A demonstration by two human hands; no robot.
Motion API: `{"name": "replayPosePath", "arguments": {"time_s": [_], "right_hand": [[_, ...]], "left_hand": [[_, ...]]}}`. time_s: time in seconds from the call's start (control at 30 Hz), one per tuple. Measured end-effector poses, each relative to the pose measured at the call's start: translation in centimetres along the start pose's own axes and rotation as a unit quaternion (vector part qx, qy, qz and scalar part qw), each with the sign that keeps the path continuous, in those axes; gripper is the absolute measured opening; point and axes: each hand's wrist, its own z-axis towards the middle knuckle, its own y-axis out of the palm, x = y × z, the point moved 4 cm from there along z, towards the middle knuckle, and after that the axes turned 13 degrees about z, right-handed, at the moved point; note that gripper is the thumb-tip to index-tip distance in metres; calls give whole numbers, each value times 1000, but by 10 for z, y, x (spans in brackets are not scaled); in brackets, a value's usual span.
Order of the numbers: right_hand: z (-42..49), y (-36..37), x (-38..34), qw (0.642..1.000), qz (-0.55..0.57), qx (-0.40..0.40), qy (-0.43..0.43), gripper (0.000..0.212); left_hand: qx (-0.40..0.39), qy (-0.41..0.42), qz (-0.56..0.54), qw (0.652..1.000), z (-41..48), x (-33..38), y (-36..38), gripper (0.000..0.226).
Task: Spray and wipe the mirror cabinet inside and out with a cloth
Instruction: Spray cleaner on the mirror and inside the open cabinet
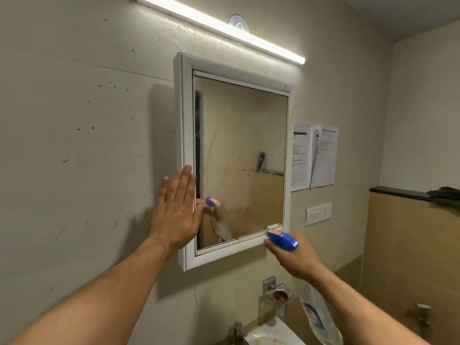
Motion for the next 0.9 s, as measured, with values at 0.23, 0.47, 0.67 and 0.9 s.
{"name": "replayPosePath", "arguments": {"time_s": [0.23,0.47,0.67,0.9], "right_hand": [[-10,43,-141,970,113,28,-213,29],[-19,86,-176,969,145,52,-193,35],[-45,127,-100,988,113,58,-91,40],[-90,159,-22,993,108,30,24,39]], "left_hand": [[24,-79,-19,996,-7,-35,-6,79],[15,-85,-25,996,-24,-54,-15,77],[-51,-73,-20,996,-54,-64,-14,78],[-179,56,-117,975,-105,-29,-1,78]]}}
